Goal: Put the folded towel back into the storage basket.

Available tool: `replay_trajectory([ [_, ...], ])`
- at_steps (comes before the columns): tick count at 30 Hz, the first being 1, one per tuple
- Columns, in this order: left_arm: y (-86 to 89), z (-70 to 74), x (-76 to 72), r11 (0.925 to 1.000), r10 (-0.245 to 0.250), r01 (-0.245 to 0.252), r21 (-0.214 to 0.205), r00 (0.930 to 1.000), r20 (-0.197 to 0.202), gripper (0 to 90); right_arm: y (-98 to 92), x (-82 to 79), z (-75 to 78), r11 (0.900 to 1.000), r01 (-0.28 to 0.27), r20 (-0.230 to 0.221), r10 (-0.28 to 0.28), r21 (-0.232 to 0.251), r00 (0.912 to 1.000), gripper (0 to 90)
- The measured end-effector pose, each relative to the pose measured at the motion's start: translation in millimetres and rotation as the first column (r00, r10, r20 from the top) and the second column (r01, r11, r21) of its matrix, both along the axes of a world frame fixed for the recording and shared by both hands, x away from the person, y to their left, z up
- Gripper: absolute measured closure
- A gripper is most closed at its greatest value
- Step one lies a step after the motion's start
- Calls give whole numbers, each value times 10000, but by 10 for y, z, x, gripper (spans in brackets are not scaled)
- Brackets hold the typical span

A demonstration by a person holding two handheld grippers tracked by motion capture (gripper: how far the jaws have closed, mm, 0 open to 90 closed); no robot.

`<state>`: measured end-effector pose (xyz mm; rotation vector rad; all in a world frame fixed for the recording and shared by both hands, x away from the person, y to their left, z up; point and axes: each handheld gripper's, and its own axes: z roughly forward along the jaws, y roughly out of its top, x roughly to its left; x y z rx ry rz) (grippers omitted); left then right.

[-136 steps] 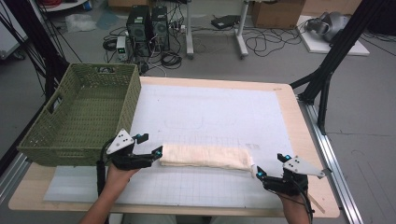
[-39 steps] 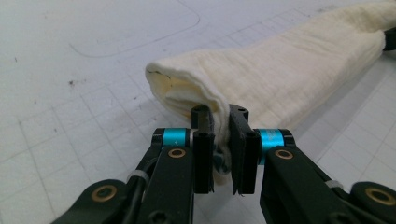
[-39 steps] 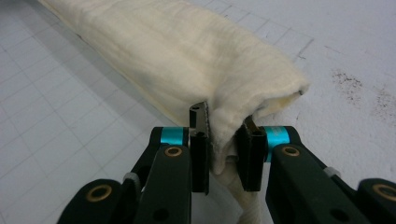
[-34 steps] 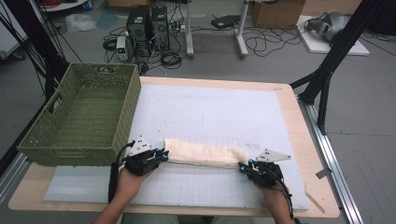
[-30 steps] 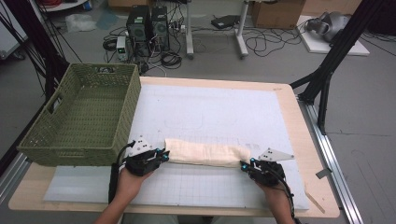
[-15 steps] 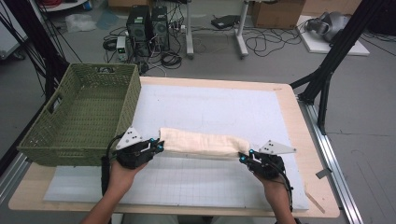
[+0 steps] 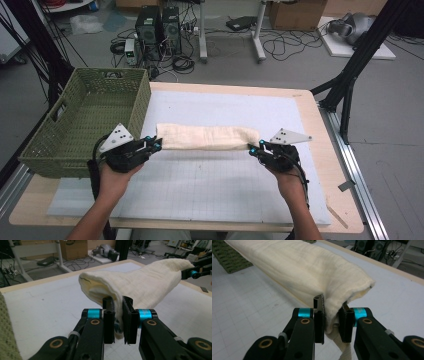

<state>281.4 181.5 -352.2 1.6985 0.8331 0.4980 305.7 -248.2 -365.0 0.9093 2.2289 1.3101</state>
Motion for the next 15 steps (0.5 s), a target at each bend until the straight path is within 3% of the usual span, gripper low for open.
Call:
replay_trajectory([
  [10, 352, 221, -74, 9988, 449, -441, -219, 9983, 362, 812, 323, 224, 224, 9957, -932, 303, 932, -13, 9952, 785],
  [15, 494, 271, -80, 9979, 616, -608, -229, 9975, 350, 812, 499, 394, 260, 9927, -1204, 55, 1203, 71, 9927, 785],
])
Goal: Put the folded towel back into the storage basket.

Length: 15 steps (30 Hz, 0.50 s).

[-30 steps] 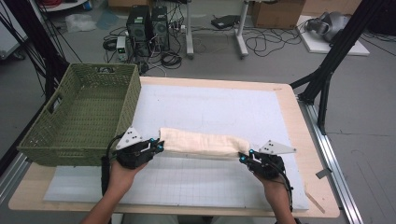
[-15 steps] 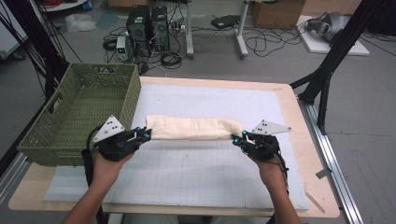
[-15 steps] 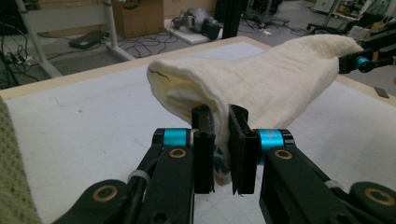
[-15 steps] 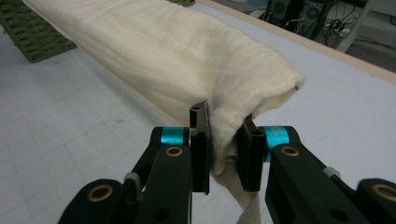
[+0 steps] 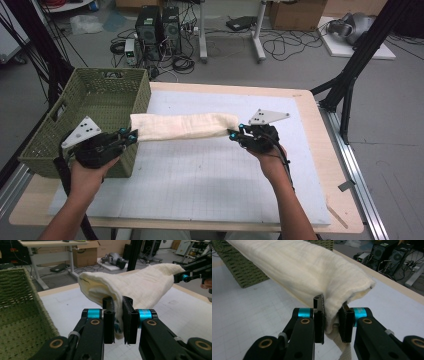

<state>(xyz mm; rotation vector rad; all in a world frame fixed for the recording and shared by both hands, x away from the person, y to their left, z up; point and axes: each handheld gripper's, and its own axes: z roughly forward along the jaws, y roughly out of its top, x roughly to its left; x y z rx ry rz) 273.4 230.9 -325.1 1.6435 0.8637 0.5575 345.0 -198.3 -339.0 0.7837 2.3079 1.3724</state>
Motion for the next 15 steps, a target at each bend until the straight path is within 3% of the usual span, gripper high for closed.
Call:
replay_trajectory([
  [8, 264, 16, -54, 9986, 524, -524, -57, 9986, 68, 812, 327, 267, 97, 9996, -256, 241, 253, 116, 9994, 786],
  [15, 526, 30, -96, 9944, 1057, -1058, 75, 9942, 199, 812, 739, 485, 165, 9980, -607, 337, 612, -167, 9976, 787],
])
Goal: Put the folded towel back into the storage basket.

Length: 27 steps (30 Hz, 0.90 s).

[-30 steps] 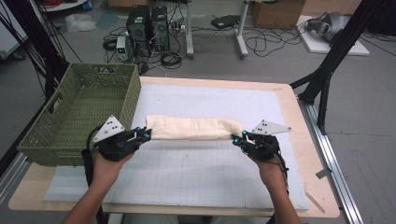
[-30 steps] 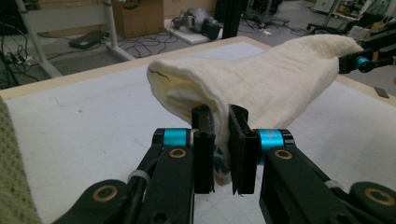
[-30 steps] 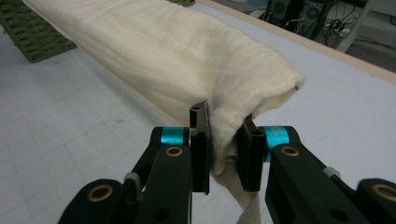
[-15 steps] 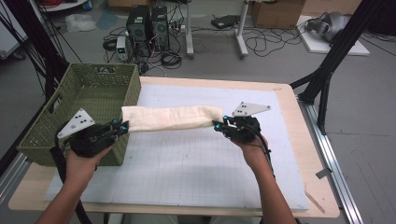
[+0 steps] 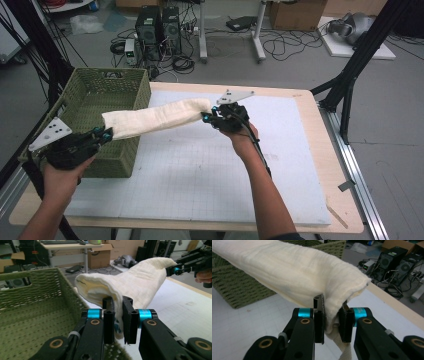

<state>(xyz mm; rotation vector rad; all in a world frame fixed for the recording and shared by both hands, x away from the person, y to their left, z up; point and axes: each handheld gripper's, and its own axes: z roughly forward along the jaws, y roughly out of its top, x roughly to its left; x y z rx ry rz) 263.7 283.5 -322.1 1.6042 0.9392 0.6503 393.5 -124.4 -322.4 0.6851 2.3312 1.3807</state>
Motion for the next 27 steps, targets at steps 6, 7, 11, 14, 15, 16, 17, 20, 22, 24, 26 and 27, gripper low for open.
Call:
replay_trajectory([
  [6, 215, 52, -43, 9993, 348, -345, -130, 9992, 219, 812, 329, 141, 88, 9999, -166, 65, 166, -40, 9998, 787],
  [7, 251, 55, -52, 9990, 402, -397, -188, 9989, 244, 813, 364, 155, 97, 9997, -224, 98, 224, -77, 9997, 787],
  [11, 386, 56, -102, 9978, 634, -628, -195, 9975, 297, 812, 576, 239, 134, 9993, -350, 133, 352, -108, 9993, 787],
  [14, 473, 62, -133, 9965, 811, -804, -206, 9961, 335, 813, 735, 308, 157, 9990, -436, 212, 438, -107, 9988, 787],
  [15, 505, 64, -143, 9960, 871, -864, -206, 9956, 343, 812, 786, 327, 162, 9988, -466, 254, 470, -153, 9986, 788],
  [16, 535, 67, -152, 9956, 917, -910, -227, 9952, 346, 812, 839, 347, 167, 9983, -534, 232, 539, -214, 9983, 787],
  [17, 563, 67, -162, 9951, 971, -963, -228, 9946, 369, 812, 891, 362, 172, 9981, -566, 258, 572, -250, 9980, 788],
  [20, 647, 58, -186, 9932, 1148, -1141, -216, 9927, 376, 812, 1028, 401, 188, 9967, -729, 311, 740, -349, 9968, 788],
  [22, 697, 54, -202, 9920, 1255, -1249, -176, 9914, 377, 812, 1118, 434, 197, 9960, -779, 217, 790, -448, 9966, 787],
  [24, 744, 55, -222, 9907, 1357, -1352, -142, 9899, 418, 813, 1219, 465, 218, 9954, -843, 358, 860, -449, 9957, 788],
  [26, 786, 59, -239, 9894, 1451, -1447, -125, 9884, 445, 813, 1305, 502, 228, 9951, -900, 367, 915, -420, 9951, 788],
  [27, 822, 64, -251, 9883, 1523, -1519, -119, 9872, 463, 812, 1326, 515, 230, 9950, -892, 367, 908, -454, 9952, 788],
])
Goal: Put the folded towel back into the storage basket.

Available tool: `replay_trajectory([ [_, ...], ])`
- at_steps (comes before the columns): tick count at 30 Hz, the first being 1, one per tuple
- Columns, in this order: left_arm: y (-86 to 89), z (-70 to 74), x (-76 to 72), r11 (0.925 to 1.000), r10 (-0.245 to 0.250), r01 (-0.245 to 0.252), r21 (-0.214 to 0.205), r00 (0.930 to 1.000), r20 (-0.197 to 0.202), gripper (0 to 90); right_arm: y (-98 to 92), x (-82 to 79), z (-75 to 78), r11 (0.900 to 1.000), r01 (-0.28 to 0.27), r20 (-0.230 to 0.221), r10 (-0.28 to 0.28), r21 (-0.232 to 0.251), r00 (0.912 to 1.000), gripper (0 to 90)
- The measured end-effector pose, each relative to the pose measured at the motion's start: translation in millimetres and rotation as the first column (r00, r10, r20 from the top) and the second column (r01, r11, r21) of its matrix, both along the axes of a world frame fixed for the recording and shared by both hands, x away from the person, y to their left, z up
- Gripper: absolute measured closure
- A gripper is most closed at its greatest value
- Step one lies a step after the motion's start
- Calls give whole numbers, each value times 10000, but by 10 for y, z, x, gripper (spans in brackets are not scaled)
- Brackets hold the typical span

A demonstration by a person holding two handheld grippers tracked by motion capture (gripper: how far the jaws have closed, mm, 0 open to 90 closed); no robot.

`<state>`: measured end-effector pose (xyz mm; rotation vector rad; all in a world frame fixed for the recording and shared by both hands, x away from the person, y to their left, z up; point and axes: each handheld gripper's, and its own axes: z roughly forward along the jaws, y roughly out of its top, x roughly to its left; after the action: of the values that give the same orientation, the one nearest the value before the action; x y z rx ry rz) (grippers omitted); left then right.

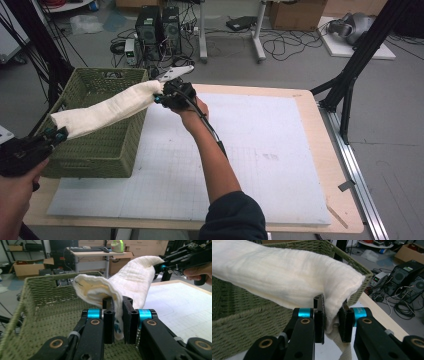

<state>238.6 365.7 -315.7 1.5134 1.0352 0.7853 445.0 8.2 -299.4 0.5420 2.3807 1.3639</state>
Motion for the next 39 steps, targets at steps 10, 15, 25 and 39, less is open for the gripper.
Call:
replay_trajectory([
  [10, 254, -21, -51, 9985, 540, -540, 76, 9985, -5, 812, 488, 162, -35, 9995, -329, -98, 329, -38, 9994, 788],
  [15, 376, -49, -56, 9965, 829, -828, 106, 9965, -125, 811, 678, 210, -47, 9991, -416, -114, 415, -84, 9991, 789],
  [25, 474, -101, 7, 9921, 1226, -1214, 322, 9917, -388, 807, 1020, 302, -56, 9997, -79, -28, 79, -247, 10000, 790],
  [39, 533, -256, 156, 9859, 1666, -1629, 378, 9756, -1431, 588, 1241, 332, -209, 9954, 17, 37, -13, -961, 10000, 649],
])
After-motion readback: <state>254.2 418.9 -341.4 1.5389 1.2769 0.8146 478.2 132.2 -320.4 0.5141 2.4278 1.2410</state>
